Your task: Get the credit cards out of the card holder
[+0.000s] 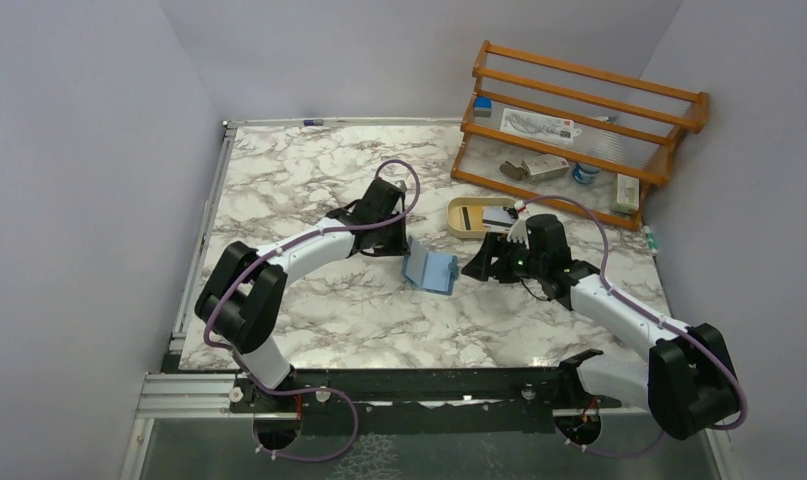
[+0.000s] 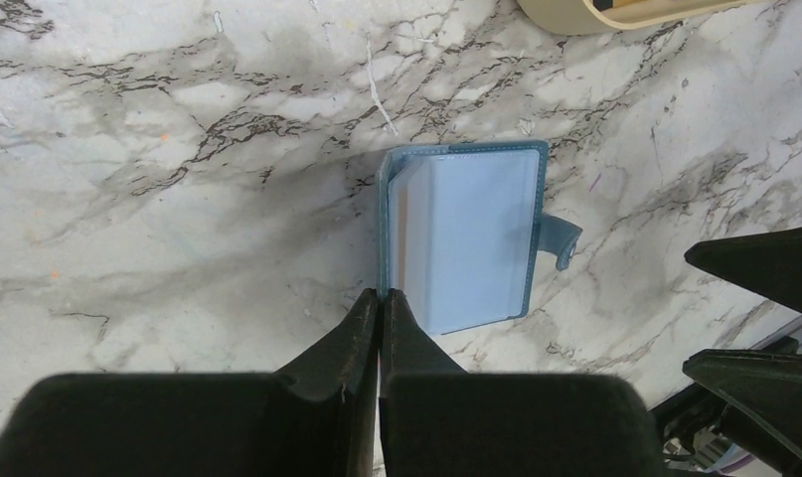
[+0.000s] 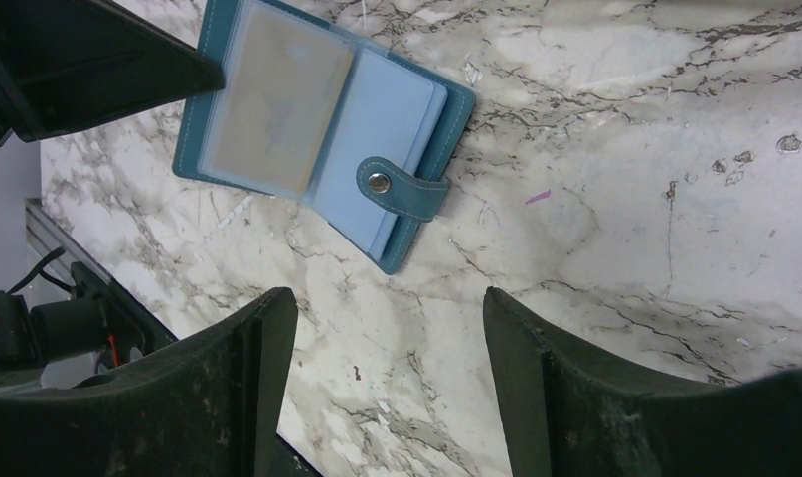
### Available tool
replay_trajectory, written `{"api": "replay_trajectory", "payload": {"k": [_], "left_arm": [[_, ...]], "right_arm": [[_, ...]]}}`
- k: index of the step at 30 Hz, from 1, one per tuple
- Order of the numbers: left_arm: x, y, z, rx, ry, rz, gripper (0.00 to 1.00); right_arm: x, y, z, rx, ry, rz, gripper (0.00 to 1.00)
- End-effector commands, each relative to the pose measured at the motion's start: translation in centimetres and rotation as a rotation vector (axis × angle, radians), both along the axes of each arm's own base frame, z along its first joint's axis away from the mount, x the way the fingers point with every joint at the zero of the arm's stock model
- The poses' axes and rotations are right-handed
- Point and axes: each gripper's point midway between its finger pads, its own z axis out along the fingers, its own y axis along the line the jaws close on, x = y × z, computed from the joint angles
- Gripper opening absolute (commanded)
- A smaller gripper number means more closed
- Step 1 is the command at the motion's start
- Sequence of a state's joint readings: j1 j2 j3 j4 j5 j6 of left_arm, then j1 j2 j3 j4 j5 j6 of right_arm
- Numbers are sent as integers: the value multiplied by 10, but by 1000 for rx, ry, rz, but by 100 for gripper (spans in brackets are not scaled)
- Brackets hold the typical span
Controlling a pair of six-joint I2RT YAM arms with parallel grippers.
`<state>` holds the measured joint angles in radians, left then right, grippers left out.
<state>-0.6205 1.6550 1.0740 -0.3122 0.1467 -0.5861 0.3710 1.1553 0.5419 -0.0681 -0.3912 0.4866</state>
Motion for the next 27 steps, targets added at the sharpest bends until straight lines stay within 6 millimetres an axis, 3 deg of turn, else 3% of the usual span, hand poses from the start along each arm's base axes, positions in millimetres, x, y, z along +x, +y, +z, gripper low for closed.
{"api": "replay_trajectory", "payload": {"k": [1, 9, 11, 12, 20, 23, 27], "left_arm": [[0, -8, 4, -9, 6, -18, 6], [-1, -10, 6, -14, 4, -25, 18], [-1, -10, 7, -19, 2, -27, 2], [-1, -10, 8, -21, 2, -27, 0], [-11, -13, -11, -63, 18, -29, 0], [-15, -15, -21, -94, 22, -32, 0], [-19, -13, -29, -105, 22, -30, 0]], "right_arm": [[-2, 1, -1, 12, -16, 26, 74], [-2, 3, 1, 21, -17, 35, 74], [0, 7, 8, 35, -37, 56, 74], [2, 9, 14, 43, -47, 67, 74], [40, 46, 58, 142, -88, 90, 74], [46, 73, 54, 104, -64, 116, 74], [51, 95, 24, 32, 33, 96, 74]]}}
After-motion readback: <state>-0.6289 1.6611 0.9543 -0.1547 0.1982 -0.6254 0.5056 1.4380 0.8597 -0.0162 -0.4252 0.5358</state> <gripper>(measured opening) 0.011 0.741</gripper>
